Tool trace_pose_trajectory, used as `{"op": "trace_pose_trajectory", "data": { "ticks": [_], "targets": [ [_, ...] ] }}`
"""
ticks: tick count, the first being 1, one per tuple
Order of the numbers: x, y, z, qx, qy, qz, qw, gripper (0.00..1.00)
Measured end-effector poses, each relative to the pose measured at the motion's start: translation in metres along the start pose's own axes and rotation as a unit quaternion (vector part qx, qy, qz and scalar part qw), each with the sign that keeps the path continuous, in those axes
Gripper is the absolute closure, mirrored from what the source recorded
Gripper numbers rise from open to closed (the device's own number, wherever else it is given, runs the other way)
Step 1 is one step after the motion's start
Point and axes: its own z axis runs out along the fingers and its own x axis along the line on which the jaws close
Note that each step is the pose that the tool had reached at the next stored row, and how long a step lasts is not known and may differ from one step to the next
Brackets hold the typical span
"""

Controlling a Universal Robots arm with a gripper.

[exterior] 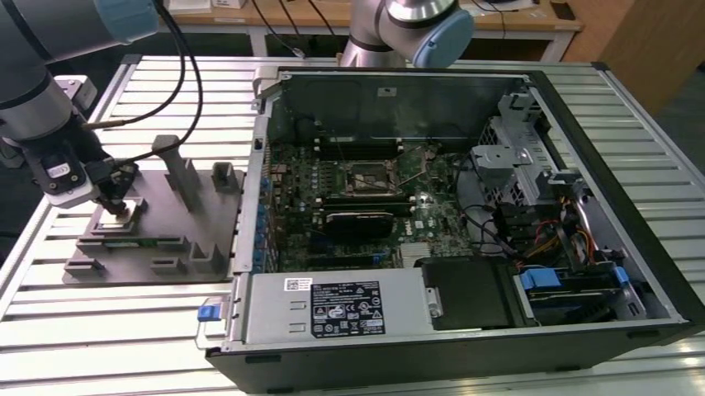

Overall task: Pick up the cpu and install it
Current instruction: 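Pick up the cpu and move it towards the insertion slot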

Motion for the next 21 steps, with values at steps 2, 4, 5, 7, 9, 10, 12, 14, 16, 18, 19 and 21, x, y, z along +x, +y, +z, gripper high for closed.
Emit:
{"op": "trace_pose_trajectory", "data": {
  "ticks": [2,4,5,7,9,10,12,14,16,18,19,21],
  "targets": [
    [0.0000,0.0000,0.0001,0.0000,-0.0001,0.000,1.0000,0.84],
    [0.0000,0.0000,0.0001,0.0000,0.0000,0.000,1.0000,0.71],
    [0.0000,0.0000,0.0002,0.0000,0.0000,0.000,1.0000,0.71],
    [0.0000,0.0000,0.0002,0.0000,0.0000,0.000,1.0000,0.59],
    [0.0000,0.0000,0.0003,0.0000,0.0000,0.000,1.0000,0.53],
    [0.0000,0.0000,0.0003,0.0000,0.0000,0.000,1.0000,0.47],
    [0.0000,0.0000,0.0004,0.0000,0.0000,0.000,1.0000,0.47],
    [0.0000,0.0000,0.0005,0.0000,-0.0001,0.000,1.0000,0.41],
    [0.0002,0.0000,0.0008,-0.0001,-0.0002,0.000,1.0000,0.41],
    [0.0007,-0.0001,0.0015,-0.0001,-0.0002,0.000,1.0000,0.41],
    [0.0009,-0.0001,0.0019,0.0000,-0.0001,0.000,1.0000,0.41],
    [0.0010,-0.0002,0.0037,0.0000,-0.0001,0.000,1.0000,0.41]
  ]
}}
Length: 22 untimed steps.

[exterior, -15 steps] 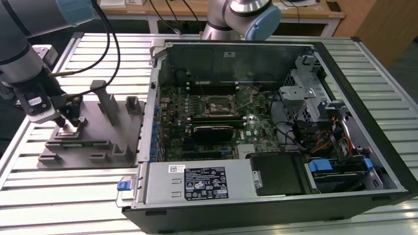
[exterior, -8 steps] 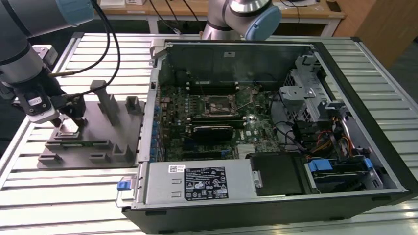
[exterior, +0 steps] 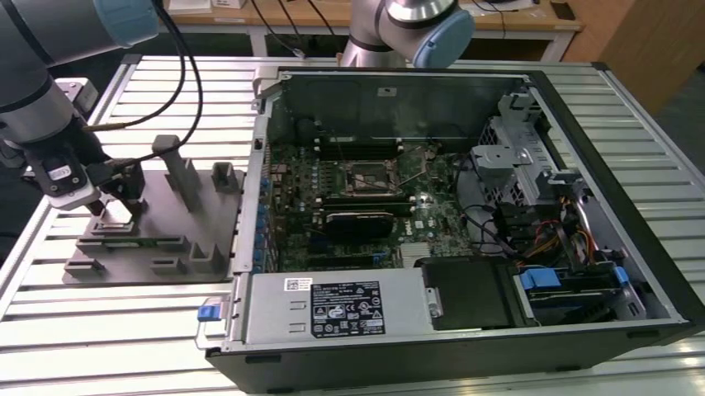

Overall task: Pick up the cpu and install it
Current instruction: 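Pick up the cpu and move it towards the insertion slot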

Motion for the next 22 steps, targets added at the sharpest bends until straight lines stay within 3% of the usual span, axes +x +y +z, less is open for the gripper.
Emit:
{"op": "trace_pose_trajectory", "data": {
  "ticks": [22],
  "targets": [
    [0.0005,-0.0003,0.0075,0.0002,0.0000,0.000,1.0000,0.41]
  ]
}}
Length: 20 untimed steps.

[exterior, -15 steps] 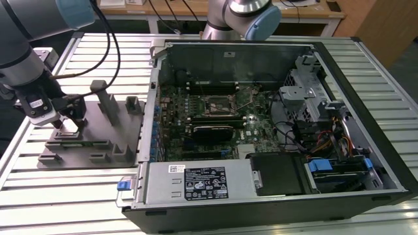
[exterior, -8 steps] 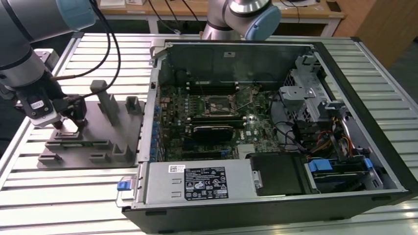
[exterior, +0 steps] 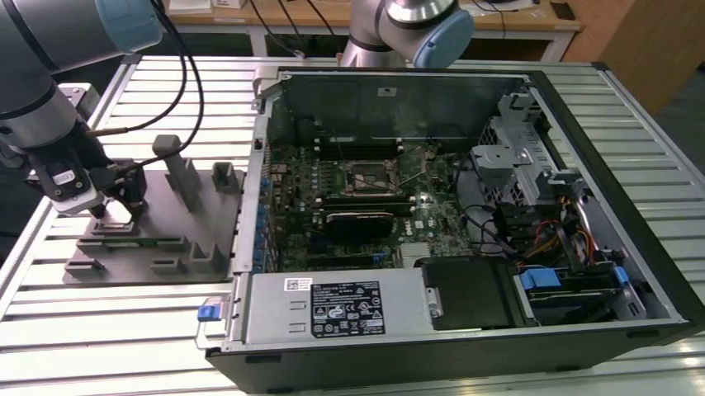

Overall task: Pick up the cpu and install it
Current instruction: 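Pick up the cpu and move it towards the insertion slot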

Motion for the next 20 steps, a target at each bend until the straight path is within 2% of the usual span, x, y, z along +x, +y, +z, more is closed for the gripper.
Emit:
{"op": "trace_pose_trajectory", "data": {
  "ticks": [20],
  "targets": [
    [-0.0015,-0.0008,0.0009,0.0000,0.0000,0.000,1.0000,0.41]
  ]
}}
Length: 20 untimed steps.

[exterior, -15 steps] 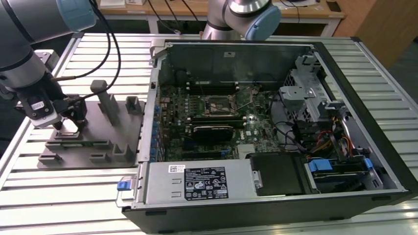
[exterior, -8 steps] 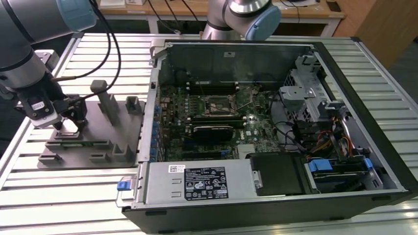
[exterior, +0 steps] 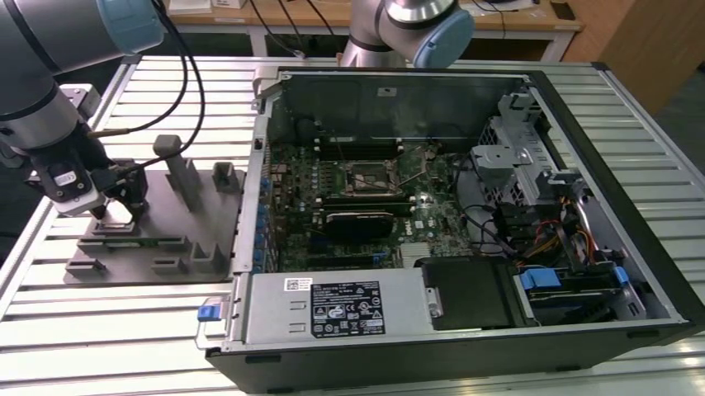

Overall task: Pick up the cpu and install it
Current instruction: 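Pick up the cpu and move it towards the insertion slot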

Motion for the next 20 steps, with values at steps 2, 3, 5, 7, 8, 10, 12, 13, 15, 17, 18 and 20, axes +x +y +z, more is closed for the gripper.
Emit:
{"op": "trace_pose_trajectory", "data": {
  "ticks": [2,3,5,7,8,10,12,13,15,17,18,20],
  "targets": [
    [0.0000,0.0000,0.0000,0.0000,0.0000,0.000,1.0000,0.41],
    [0.0000,0.0000,0.0000,0.0000,0.0001,0.000,1.0000,0.43],
    [0.0000,0.0000,0.0000,0.0000,0.0000,0.000,1.0000,0.46],
    [0.0000,0.0000,0.0001,0.0000,0.0000,0.000,1.0000,0.46],
    [0.0000,0.0000,0.0001,0.0000,0.0000,0.000,1.0000,0.46],
    [0.0000,0.0000,0.0001,0.0000,0.0000,0.000,1.0000,0.46],
    [0.0000,0.0000,0.0000,0.0000,0.0000,0.000,1.0000,0.46],
    [0.0000,0.0000,-0.0004,-0.0001,-0.0002,0.000,1.0000,0.46],
    [-0.0001,0.0001,-0.0028,-0.0001,-0.0001,0.000,1.0000,0.46],
    [-0.0002,0.0003,-0.0067,0.0000,0.0000,0.000,1.0000,0.46],
    [-0.0002,0.0004,-0.0090,0.0000,0.0000,0.000,1.0000,0.46],
    [-0.0003,0.0006,-0.0134,-0.0001,0.0000,0.000,1.0000,0.46]
  ]
}}
